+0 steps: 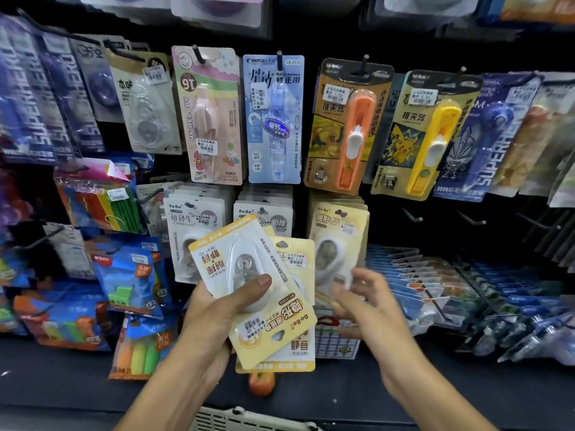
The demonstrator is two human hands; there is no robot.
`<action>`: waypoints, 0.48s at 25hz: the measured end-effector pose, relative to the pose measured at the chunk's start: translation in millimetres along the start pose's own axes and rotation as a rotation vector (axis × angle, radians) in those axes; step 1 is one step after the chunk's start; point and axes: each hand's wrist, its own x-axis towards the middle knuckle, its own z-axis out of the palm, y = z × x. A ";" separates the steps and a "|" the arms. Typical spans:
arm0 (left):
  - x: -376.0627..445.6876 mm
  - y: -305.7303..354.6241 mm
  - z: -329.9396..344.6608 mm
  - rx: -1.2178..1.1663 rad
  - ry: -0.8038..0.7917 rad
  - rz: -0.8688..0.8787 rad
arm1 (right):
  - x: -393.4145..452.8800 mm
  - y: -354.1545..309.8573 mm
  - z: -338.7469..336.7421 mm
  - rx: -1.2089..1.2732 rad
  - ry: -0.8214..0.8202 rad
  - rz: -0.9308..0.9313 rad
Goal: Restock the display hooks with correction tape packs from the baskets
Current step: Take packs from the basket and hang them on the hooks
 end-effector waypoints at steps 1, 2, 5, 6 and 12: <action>-1.3 -0.7 1.6 -0.003 -0.004 -0.009 | -4.7 3.3 6.6 -0.018 -0.074 0.001; -2.0 -1.6 2.8 -0.007 -0.010 -0.017 | -7.3 5.4 12.1 -0.025 -0.141 0.013; -3.7 -3.5 4.9 -0.014 -0.006 -0.010 | -8.8 5.2 16.6 0.000 -0.228 0.054; -4.1 -4.1 5.0 -0.020 0.003 -0.005 | -8.6 6.2 16.5 -0.008 -0.231 0.043; -6.4 -2.7 2.6 -0.022 -0.131 -0.069 | -9.5 6.0 17.9 0.225 -0.276 0.070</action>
